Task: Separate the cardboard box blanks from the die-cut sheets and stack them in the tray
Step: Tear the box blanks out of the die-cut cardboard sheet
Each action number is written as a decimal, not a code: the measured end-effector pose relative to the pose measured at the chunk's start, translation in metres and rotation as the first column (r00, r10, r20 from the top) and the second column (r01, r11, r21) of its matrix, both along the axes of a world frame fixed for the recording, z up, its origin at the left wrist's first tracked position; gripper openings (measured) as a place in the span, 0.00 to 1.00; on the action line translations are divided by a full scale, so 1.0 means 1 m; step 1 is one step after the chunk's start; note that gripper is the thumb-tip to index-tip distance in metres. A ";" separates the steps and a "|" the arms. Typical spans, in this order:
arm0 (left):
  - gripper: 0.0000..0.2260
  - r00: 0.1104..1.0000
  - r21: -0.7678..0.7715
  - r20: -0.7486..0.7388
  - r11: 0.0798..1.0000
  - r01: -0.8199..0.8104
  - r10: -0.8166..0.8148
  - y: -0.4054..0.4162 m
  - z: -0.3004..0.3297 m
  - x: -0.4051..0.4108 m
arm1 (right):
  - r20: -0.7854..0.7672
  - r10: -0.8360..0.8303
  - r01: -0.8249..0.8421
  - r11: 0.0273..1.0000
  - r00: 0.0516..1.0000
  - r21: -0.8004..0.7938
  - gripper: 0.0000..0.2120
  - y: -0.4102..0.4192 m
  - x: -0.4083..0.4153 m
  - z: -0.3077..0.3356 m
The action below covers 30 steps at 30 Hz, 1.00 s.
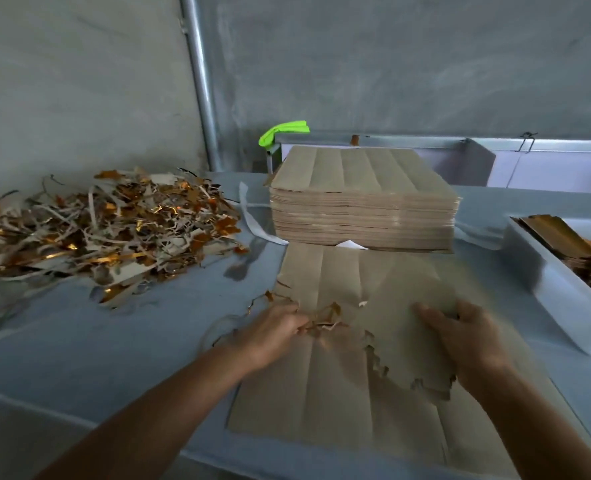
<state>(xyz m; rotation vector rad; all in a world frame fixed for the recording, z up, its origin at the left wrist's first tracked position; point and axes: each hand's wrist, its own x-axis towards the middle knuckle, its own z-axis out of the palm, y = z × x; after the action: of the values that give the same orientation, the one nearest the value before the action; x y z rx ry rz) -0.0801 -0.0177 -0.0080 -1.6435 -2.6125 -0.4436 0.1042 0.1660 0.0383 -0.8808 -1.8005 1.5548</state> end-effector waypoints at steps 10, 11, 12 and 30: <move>0.09 0.927 0.412 -0.136 0.871 -0.269 0.351 -0.027 0.081 -0.090 | 0.048 -0.060 0.061 0.998 0.997 -0.008 0.08 0.005 -0.029 -0.014; 0.08 0.913 0.426 -0.153 0.859 -0.285 0.379 -0.030 0.088 -0.099 | 0.069 -0.072 0.070 0.997 0.995 0.019 0.09 0.005 -0.034 -0.016; 0.06 0.896 0.444 -0.174 0.845 -0.298 0.408 -0.032 0.096 -0.107 | 0.084 -0.080 0.077 0.996 0.993 0.040 0.11 0.006 -0.038 -0.017; 0.31 0.672 -0.492 -0.501 0.459 -0.740 0.546 -0.085 0.138 -0.170 | -0.033 0.034 -0.039 0.990 0.999 -0.136 0.13 -0.001 -0.060 -0.021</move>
<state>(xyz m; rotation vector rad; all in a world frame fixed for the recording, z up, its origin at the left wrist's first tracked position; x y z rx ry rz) -0.2502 -0.1030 0.1302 -0.4690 -3.0175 0.7984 0.0438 0.1646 0.0169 -0.8862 -1.7139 1.7223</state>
